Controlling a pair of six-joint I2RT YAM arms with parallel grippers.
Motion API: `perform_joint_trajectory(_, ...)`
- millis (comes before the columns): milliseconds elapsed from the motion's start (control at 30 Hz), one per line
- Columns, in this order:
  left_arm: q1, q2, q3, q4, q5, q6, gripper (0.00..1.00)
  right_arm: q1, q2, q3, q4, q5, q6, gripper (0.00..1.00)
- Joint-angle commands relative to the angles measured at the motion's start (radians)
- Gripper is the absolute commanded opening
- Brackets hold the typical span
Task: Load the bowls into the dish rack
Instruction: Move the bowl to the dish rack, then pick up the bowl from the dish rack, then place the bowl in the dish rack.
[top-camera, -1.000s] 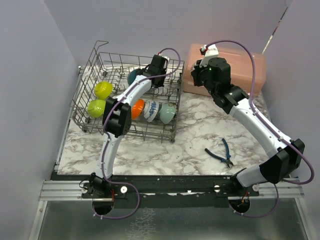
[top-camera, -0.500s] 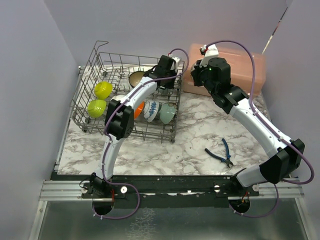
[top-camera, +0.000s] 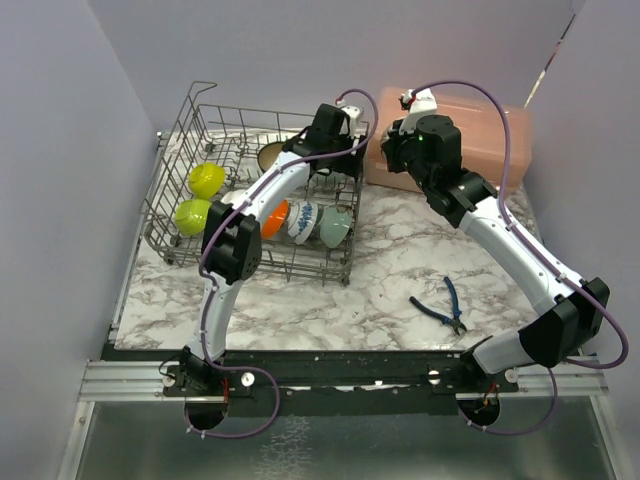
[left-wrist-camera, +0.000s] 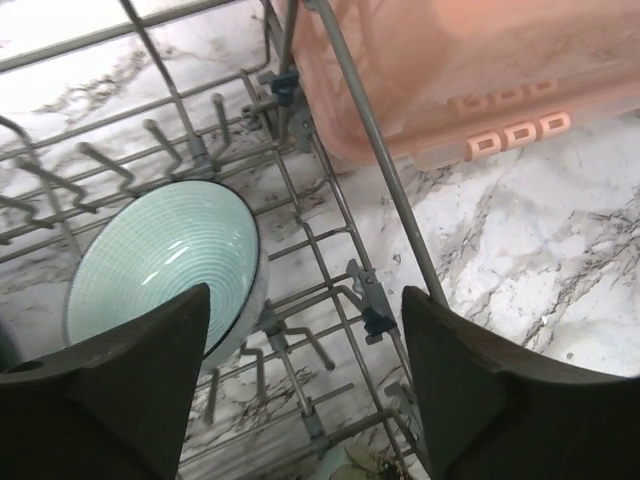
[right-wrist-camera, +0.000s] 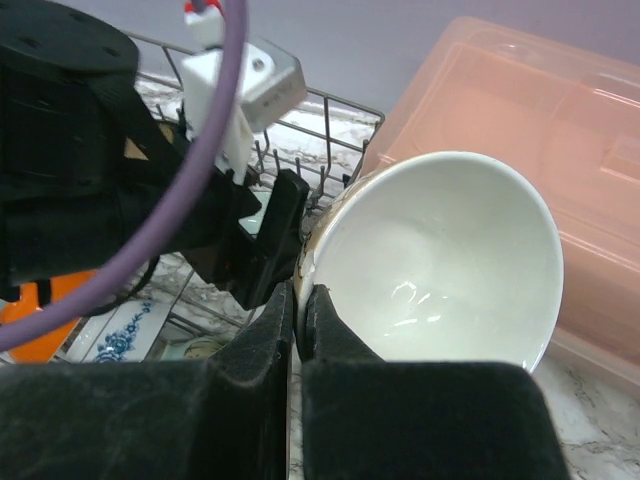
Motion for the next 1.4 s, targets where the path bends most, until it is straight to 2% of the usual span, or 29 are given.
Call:
perform_joint_trajectory(0,0.029,-0.146,-0.043,0.048,-0.052,0.028,0.83,-0.002,-0.023,0.025,0.053,-0.044,-0.023,0.0)
perform_joint_trajectory(133,0.088,-0.221,-0.118,0.077,-0.036,0.016,0.9,-0.001,0.034,0.068,0.029,-0.206,-0.039,0.0)
perform_joint_trajectory(267,0.176,-0.291,-0.225,0.113,-0.002,-0.014,0.9,-0.002,0.126,0.161,-0.029,-0.364,-0.036,0.0)
perform_joint_trajectory(367,0.271,-0.329,-0.314,0.14,0.041,-0.056,0.9,-0.001,0.166,0.205,-0.023,-0.426,-0.023,0.0)
perform_joint_trajectory(533,0.389,-0.33,-0.419,0.165,0.068,-0.119,0.9,-0.001,0.3,0.357,-0.081,-0.554,-0.029,0.0)
perform_joint_trajectory(633,0.429,-0.297,-0.437,0.168,0.068,-0.142,0.88,0.001,0.395,0.452,-0.127,-0.59,-0.022,0.0)
perform_joint_trajectory(800,0.436,-0.215,-0.398,0.169,0.027,-0.127,0.79,0.001,0.534,0.596,-0.234,-0.573,-0.017,0.0)
perform_joint_trajectory(900,0.438,-0.161,-0.36,0.171,0.022,-0.127,0.71,0.001,0.579,0.631,-0.271,-0.557,-0.012,0.0)
perform_joint_trajectory(1033,0.439,-0.083,-0.293,0.17,0.057,-0.137,0.5,0.001,0.613,0.641,-0.291,-0.53,-0.007,0.0)
perform_joint_trajectory(1200,0.437,-0.053,-0.251,0.171,0.102,-0.156,0.09,0.001,0.645,0.662,-0.332,-0.439,0.005,0.0)
perform_joint_trajectory(1233,0.437,-0.061,-0.252,0.171,0.093,-0.154,0.01,0.0,0.647,0.661,-0.336,-0.424,0.008,0.02)
perform_joint_trajectory(1333,0.439,-0.122,-0.272,0.171,0.044,-0.138,0.0,0.001,0.646,0.657,-0.346,-0.421,0.012,0.18)
perform_joint_trajectory(1367,0.438,-0.14,-0.282,0.173,0.027,-0.131,0.0,0.001,0.64,0.655,-0.343,-0.423,0.017,0.28)
